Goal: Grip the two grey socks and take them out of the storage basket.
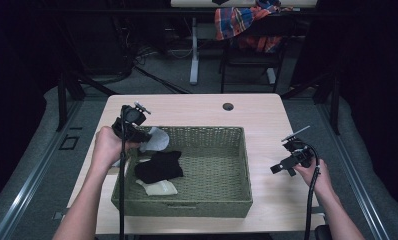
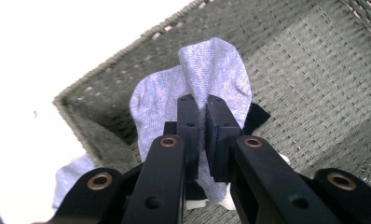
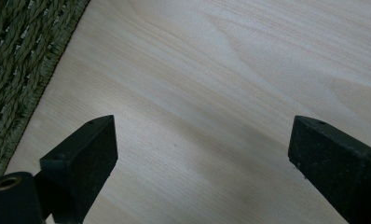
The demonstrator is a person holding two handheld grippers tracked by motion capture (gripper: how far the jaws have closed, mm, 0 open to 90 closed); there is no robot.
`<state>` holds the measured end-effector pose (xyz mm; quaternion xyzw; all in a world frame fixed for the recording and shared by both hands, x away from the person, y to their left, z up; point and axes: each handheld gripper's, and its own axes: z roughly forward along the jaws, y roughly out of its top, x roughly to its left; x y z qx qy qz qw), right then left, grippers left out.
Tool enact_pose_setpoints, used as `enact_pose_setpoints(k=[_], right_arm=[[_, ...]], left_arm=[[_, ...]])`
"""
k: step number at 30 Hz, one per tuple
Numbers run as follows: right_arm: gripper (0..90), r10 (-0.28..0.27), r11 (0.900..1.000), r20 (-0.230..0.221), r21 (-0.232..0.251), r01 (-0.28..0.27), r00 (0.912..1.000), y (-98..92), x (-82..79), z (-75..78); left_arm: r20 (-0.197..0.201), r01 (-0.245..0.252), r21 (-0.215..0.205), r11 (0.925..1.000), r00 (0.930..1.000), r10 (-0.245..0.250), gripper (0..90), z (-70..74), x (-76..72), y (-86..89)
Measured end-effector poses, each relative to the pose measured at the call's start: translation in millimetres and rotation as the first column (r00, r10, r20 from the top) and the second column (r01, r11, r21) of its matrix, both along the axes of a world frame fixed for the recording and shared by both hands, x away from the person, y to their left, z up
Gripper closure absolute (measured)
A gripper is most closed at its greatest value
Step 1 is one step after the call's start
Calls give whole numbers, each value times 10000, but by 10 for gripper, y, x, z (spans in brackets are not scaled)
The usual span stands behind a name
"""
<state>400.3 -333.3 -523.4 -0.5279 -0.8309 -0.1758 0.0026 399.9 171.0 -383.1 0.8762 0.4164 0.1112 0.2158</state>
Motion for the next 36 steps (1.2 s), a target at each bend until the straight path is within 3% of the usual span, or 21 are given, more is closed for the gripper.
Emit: enact_pose_setpoints(k=[15,17,19,23,25,26,36], right_arm=[[78,-142,9999,49,30,142,9999,14,-10,-7],[78,-175,9998,79,71,174,9998,19,-10,-11],[78,154,9998,-128,-108,-156,9998,4,4,10],[78,-165,9998,71,68,165,9998,21,-10,-11],[78,97,9999,-95,-71,-98,9999,8,3,5],[78,-158,9999,70,60,157,9999,22,-10,-11],[78,139,9998,-123,-106,-140,9998,7,4,0]], left_arm=[[355,-894,-75,9960,9953,896,858,234,69,341],[376,-993,-67,9950,9943,995,858,246,68,381],[372,-1087,-58,9941,9934,1089,858,255,66,430],[380,-1274,-78,9918,9911,1276,858,259,64,508],[371,-1384,-54,9904,9897,1385,859,262,63,549],[373,-1455,-94,9893,9886,1457,858,266,62,577],[334,-1879,-62,9822,9816,1880,858,289,69,772]])
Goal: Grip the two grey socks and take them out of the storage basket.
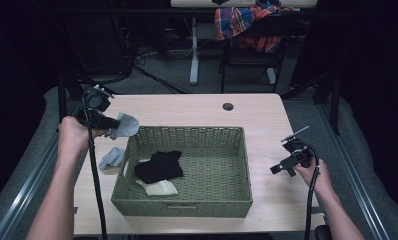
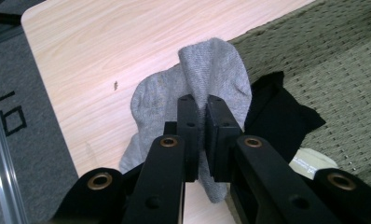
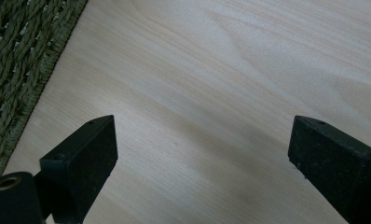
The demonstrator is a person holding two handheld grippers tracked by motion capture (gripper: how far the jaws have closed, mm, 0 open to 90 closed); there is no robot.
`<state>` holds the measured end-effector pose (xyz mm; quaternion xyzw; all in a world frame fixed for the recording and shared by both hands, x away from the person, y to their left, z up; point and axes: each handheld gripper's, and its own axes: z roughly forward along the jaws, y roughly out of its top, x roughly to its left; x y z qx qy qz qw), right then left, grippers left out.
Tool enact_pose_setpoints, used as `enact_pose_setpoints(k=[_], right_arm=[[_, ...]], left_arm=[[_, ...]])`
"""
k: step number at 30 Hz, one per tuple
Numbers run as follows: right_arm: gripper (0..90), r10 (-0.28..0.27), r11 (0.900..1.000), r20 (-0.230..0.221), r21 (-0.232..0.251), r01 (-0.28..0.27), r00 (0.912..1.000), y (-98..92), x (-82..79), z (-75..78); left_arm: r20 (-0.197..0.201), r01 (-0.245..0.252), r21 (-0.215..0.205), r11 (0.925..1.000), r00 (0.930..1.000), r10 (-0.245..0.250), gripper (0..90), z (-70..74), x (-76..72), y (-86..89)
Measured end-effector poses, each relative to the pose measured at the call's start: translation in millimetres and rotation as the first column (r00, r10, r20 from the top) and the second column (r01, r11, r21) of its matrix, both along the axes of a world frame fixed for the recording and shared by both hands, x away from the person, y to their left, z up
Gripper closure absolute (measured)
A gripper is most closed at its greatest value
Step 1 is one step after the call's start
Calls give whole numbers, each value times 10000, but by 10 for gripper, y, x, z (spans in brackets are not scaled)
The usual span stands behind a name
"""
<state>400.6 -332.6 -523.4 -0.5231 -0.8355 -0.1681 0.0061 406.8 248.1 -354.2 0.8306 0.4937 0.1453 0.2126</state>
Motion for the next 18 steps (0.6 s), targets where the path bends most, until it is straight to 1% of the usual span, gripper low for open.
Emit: enact_pose_setpoints(k=[2,3,4,6,7,10,11,13,18], right_arm=[[78,2,10000,-5,-9,-2,10000,0,-1,1],[78,-214,9997,140,118,213,9997,11,-12,-12],[78,-222,9997,145,116,221,9996,12,-13,-12],[78,-63,9999,22,139,63,10000,5,-6,-5],[78,77,10000,-79,14,-77,9999,0,1,4],[78,10,10000,-31,97,-10,10000,5,-2,-4],[78,31,10000,-23,3,-31,10000,4,0,-4],[78,41,10000,-49,-11,-41,10000,3,1,-6],[78,19,10000,-36,58,-19,10000,4,-2,0]], left_arm=[[-28,-148,-7,9999,9999,148,858,-8,3,42],[-47,-185,5,9998,9998,185,858,-11,5,60],[-52,-274,5,9996,9996,274,858,-16,7,90],[-118,-387,17,9992,9992,388,858,-21,8,136],[-122,-432,-4,9991,9990,432,858,-24,9,152],[-162,-567,-10,9984,9983,567,858,-31,10,205],[-163,-597,-12,9982,9981,597,858,-33,10,222],[-177,-704,-20,9975,9974,703,858,-39,11,257],[-288,-1063,-21,9943,9939,1062,858,-77,26,370]])
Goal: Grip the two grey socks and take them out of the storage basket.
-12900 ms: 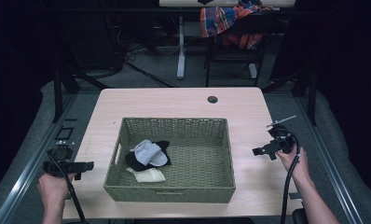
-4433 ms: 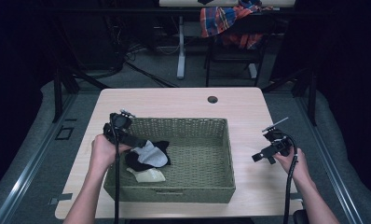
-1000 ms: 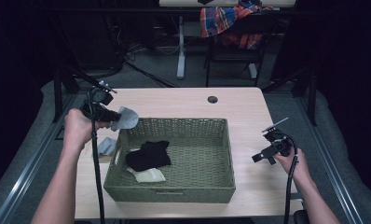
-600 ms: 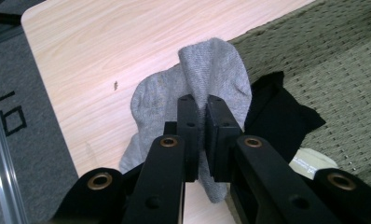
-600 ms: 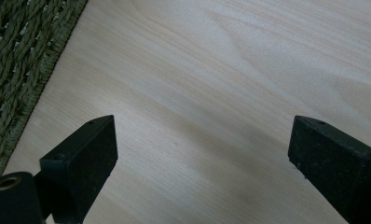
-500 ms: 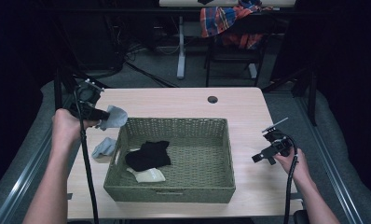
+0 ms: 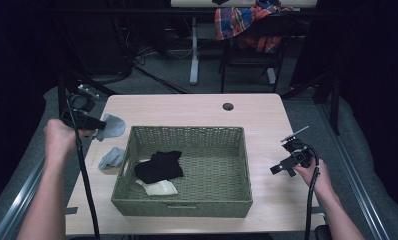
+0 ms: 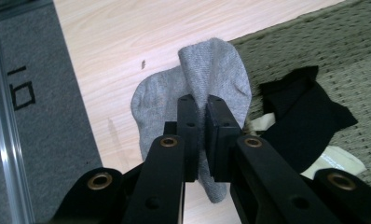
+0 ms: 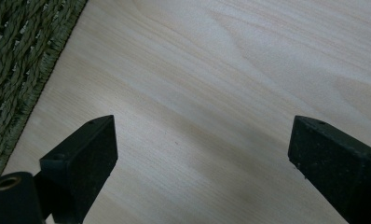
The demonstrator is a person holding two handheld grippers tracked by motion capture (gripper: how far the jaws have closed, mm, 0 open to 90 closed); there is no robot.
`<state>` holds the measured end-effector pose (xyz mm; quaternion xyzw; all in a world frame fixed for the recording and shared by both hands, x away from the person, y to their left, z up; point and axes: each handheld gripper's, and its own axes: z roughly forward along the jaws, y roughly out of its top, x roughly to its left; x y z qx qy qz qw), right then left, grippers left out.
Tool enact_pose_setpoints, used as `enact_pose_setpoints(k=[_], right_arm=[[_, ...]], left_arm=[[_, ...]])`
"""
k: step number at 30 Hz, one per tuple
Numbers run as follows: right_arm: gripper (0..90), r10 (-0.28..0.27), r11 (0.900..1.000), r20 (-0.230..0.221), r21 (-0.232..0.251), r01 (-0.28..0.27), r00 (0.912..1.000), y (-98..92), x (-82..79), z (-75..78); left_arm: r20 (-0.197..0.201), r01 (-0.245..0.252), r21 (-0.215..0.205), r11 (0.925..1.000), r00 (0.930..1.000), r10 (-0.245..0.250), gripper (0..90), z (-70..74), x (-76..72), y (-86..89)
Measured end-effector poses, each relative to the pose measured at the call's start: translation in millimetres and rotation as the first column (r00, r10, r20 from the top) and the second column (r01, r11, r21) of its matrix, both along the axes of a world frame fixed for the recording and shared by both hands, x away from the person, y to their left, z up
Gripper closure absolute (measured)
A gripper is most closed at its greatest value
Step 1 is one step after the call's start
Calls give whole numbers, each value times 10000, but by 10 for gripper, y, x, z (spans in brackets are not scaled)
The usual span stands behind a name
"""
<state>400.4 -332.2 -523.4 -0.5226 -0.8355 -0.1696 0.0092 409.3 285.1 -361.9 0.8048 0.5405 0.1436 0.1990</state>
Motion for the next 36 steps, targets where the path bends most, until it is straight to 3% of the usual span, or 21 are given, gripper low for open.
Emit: enact_pose_setpoints(k=[13,20,36], right_arm=[[78,-38,10000,26,-66,38,10000,-2,0,-4],[78,18,10000,-9,-85,-18,10000,-5,2,-2],[78,-16,10000,2,-71,16,10000,-3,0,-4]], left_arm=[[-235,-398,21,9992,9989,399,858,-144,21,164],[-487,-683,-99,9976,9965,677,858,-301,37,243],[-874,-772,-23,9970,9932,767,858,-591,76,256]])
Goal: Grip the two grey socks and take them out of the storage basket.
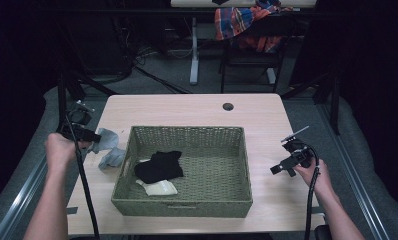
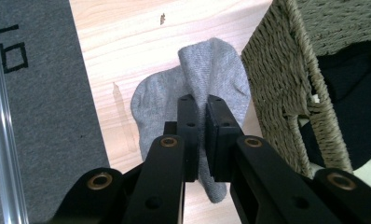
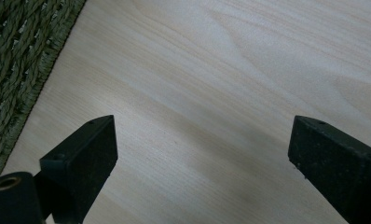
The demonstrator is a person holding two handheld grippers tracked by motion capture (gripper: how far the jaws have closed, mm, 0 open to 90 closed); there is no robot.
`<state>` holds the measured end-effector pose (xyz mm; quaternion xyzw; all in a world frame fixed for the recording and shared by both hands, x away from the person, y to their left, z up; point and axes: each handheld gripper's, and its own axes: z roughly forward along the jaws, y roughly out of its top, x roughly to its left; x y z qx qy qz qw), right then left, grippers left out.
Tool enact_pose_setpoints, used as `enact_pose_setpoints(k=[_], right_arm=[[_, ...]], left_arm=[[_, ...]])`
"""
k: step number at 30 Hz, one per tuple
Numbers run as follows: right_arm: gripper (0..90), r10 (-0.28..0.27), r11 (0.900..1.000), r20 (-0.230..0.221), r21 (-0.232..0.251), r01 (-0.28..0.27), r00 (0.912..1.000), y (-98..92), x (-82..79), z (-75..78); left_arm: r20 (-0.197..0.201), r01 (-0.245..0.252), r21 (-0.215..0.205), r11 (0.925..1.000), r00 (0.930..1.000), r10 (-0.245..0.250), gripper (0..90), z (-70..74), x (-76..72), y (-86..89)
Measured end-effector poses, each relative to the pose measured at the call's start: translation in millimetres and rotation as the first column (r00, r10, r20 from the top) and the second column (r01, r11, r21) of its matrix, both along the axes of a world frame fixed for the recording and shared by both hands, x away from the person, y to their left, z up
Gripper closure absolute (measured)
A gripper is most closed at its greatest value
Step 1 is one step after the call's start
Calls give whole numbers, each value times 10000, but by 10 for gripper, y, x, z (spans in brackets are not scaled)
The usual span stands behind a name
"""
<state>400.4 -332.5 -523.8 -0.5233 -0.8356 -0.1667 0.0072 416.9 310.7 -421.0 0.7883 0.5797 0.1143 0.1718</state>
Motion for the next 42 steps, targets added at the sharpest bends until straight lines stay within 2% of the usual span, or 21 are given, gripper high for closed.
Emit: enact_pose_setpoints(k=[13,23,24,28,31,32,33,34,38,40,42], right_arm=[[78,-4,10000,-2,-7,4,10000,0,1,-3],[78,-9,10000,5,-6,9,10000,2,1,-9],[78,-218,9997,144,120,217,9997,12,-9,-24],[78,-185,9992,60,356,182,9998,4,-12,-28],[78,135,9999,-112,-98,-136,9998,-14,4,-1],[78,88,10000,-67,-43,-89,9999,-8,1,-5],[78,23,9998,-65,206,-21,10000,-3,-3,-10],[78,-17,10000,0,73,17,10000,1,-5,-12],[78,30,9998,-75,205,-28,10000,-6,-2,-10],[78,-118,9999,65,106,117,9999,0,-9,-22],[78,85,10000,-81,-31,-85,9999,-10,1,-6]], left_arm=[[-287,-59,-8,10000,9996,59,858,-205,24,-20],[-695,-90,-139,9999,9976,80,858,-416,56,-35],[-724,-90,-129,9999,9973,81,858,-448,63,-41],[-859,-142,-77,9999,9962,135,858,-532,83,-63],[-960,-167,-121,9998,9953,155,858,-583,109,-81],[-986,-171,-117,9998,9950,158,858,-599,117,-89],[-1024,-187,-118,9998,9946,174,858,-615,125,-97],[-1047,-173,-137,9998,9944,158,858,-634,135,-104],[-1129,-262,-162,9995,9933,242,857,-699,165,-112],[-1201,-324,-163,9993,9923,302,857,-732,176,-115],[-1289,-385,-155,9991,9910,362,857,-773,191,-110]])
